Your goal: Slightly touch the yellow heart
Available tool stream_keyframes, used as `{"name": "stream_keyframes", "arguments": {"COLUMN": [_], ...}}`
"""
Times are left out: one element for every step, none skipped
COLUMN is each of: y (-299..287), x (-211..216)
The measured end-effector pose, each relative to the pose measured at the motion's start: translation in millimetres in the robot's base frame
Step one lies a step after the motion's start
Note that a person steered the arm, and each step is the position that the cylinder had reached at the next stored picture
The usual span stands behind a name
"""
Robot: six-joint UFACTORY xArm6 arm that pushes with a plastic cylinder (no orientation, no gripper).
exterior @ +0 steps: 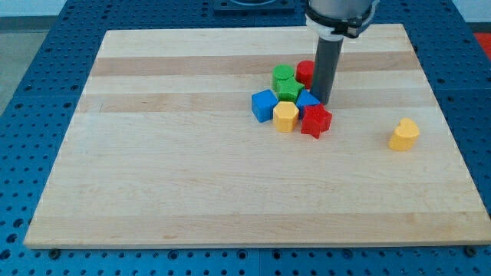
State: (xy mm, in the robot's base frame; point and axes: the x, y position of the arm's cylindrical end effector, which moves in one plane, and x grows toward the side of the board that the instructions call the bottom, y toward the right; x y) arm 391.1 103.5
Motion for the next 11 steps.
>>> {"name": "stream_keyframes", "arguments": {"y": [0.0, 10.3, 40.0, 65.1, 87.1, 121.9, 166.6, 220.7, 242.1, 241.4, 241.4], "x": [0.0, -2.2, -11.1, -16.0, -16.0, -16.0, -16.0, -16.0, -13.8, -6.2, 45.8]}}
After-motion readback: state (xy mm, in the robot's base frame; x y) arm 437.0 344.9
